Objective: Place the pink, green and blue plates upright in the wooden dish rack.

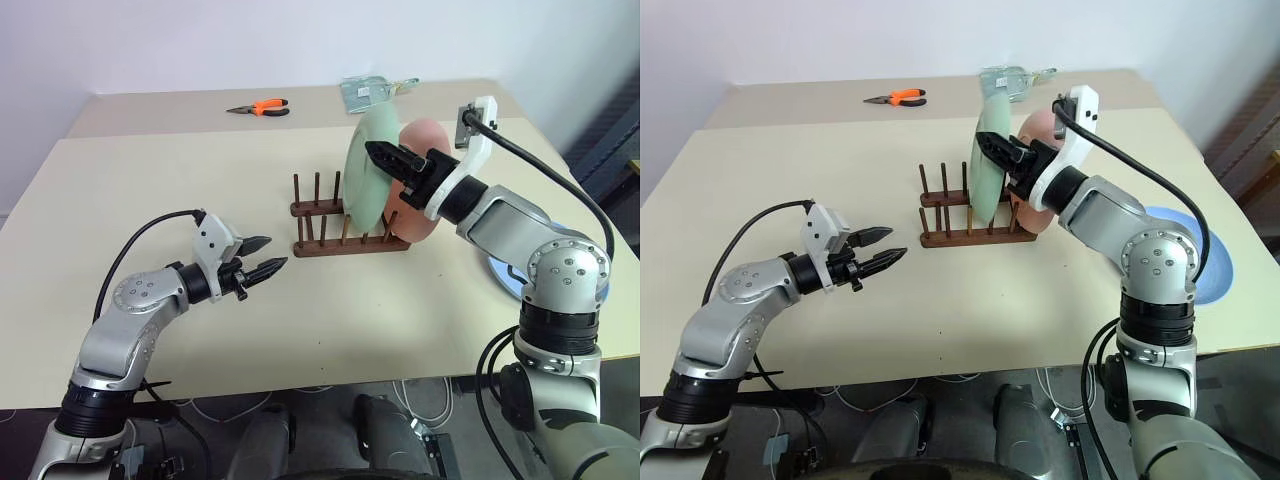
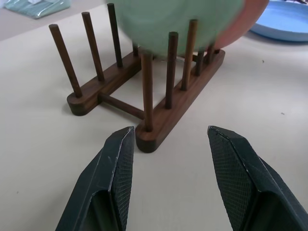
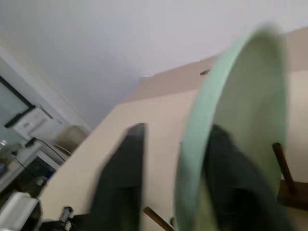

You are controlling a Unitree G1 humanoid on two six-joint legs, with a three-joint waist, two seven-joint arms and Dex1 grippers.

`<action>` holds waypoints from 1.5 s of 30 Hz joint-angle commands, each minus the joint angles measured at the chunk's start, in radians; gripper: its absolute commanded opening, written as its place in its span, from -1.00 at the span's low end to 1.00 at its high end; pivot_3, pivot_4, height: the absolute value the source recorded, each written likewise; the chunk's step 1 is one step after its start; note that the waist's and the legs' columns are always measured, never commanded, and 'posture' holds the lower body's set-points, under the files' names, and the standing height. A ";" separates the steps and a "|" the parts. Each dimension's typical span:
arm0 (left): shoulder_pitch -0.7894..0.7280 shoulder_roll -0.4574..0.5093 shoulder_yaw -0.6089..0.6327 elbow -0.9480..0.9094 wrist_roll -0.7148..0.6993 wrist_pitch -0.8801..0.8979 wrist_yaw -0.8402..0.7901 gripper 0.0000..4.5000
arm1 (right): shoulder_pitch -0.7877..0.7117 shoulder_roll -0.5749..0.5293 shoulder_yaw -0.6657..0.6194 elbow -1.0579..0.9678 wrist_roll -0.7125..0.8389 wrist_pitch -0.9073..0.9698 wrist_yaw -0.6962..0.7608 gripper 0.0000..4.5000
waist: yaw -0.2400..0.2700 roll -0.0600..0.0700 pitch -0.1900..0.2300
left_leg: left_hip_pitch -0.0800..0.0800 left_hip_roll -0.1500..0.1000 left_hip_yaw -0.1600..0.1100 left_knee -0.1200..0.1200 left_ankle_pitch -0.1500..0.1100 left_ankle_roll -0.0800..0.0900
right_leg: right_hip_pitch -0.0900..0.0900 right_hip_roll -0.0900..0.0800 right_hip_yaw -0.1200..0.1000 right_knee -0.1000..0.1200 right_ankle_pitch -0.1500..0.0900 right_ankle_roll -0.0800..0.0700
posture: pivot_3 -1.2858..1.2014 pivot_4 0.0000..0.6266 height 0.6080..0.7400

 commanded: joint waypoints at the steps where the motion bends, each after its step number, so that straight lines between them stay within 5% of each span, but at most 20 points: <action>1: -0.021 -0.005 -0.003 -0.031 -0.007 -0.004 0.000 0.09 | -0.025 -0.092 0.054 -0.103 -0.164 -0.062 0.139 0.34 | 0.001 0.000 0.000 | 0.000 0.000 0.000 0.000 0.000 0.000 | 0.000 0.000 0.000 0.000 0.000 0.000 | 0.03 -0.52 1.00; 5: -0.029 -0.010 -0.016 -0.030 -0.002 -0.005 -0.002 0.09 | -0.010 -0.298 0.114 -0.169 -0.422 -0.241 0.419 0.34 | 0.002 0.000 0.000 | -0.001 0.000 0.000 0.000 0.000 0.000 | 0.000 0.000 0.000 -0.001 -0.002 0.004 | 0.03 -0.52 1.00; 7: -0.037 -0.014 -0.023 -0.028 -0.001 -0.006 -0.002 0.09 | -0.003 -0.363 0.011 -0.123 -0.364 -0.244 0.540 0.34 | 0.001 -0.001 0.000 | 0.000 0.000 0.000 0.000 0.000 0.000 | 0.001 0.000 0.000 -0.002 -0.003 0.005 | 0.03 -0.52 1.00; 11: -0.057 -0.032 -0.059 -0.024 -0.002 -0.007 -0.017 0.09 | -0.008 -0.506 -0.235 0.149 -0.398 -0.256 0.583 0.94 | 0.010 -0.002 0.001 | 0.000 0.000 0.000 0.001 0.000 0.000 | 0.002 0.000 0.000 -0.002 -0.003 0.004 | 0.03 -0.52 1.00; 16: -0.087 -0.071 -0.094 -0.007 -0.008 -0.011 -0.027 0.09 | 0.277 -0.669 -0.166 0.187 -0.611 -0.279 0.712 0.97 | 0.022 -0.004 0.000 | 0.000 0.000 0.001 -0.001 -0.001 0.001 | 0.002 -0.001 0.000 -0.003 -0.002 0.001 | 0.03 -0.52 1.00; 23: -0.128 -0.103 -0.104 0.012 -0.012 -0.006 -0.036 0.09 | 0.582 -0.619 -0.009 0.056 -0.768 -0.239 0.683 0.97 | 0.004 0.003 0.000 | 0.001 0.000 0.006 0.001 -0.001 0.001 | 0.002 -0.001 0.004 -0.001 -0.003 0.005 | 0.03 -0.52 1.00; 26: -0.129 -0.103 -0.114 0.012 -0.005 -0.008 -0.040 0.09 | 0.604 -0.564 0.027 0.088 -0.830 -0.229 0.635 0.97 | 0.002 0.001 0.000 | 0.001 0.000 0.006 0.001 -0.001 0.001 | 0.002 -0.001 0.003 -0.002 -0.003 0.005 | 0.03 -0.52 1.00; 29: -0.129 -0.105 -0.115 0.008 -0.005 -0.005 -0.042 0.09 | 0.600 -0.541 0.056 0.136 -0.902 -0.235 0.606 0.60 | 0.003 0.000 -0.001 | 0.002 0.000 0.006 0.002 -0.001 0.001 | 0.002 -0.001 0.003 -0.002 -0.003 0.005 | 0.03 -0.52 1.00; 36: -0.122 -0.107 -0.118 0.002 -0.001 -0.005 -0.044 0.09 | 0.559 -0.517 0.062 0.174 -0.983 -0.261 0.600 -0.94 | 0.006 -0.003 -0.001 | 0.001 -0.001 0.005 0.003 -0.001 0.001 | 0.003 -0.001 0.003 -0.002 -0.003 0.005 | 0.03 -0.52 1.00; 41: -0.094 -0.083 -0.128 -0.011 0.013 -0.009 -0.058 0.09 | 0.363 -0.494 0.005 0.218 -1.080 -0.466 0.509 -0.99 | -0.005 -0.001 0.000 | 0.002 0.000 0.006 0.002 -0.001 0.001 | 0.002 -0.001 0.003 -0.001 -0.003 0.005 | 0.03 -0.52 1.00; 45: -0.068 -0.064 -0.115 -0.011 0.014 -0.016 -0.058 0.09 | 0.086 -0.408 -0.104 0.184 -0.957 -0.509 0.490 -0.99 | -0.007 0.006 0.004 | 0.002 0.000 0.007 0.001 -0.001 0.001 | 0.000 -0.001 0.005 -0.001 -0.002 0.006 | 0.03 -0.52 1.00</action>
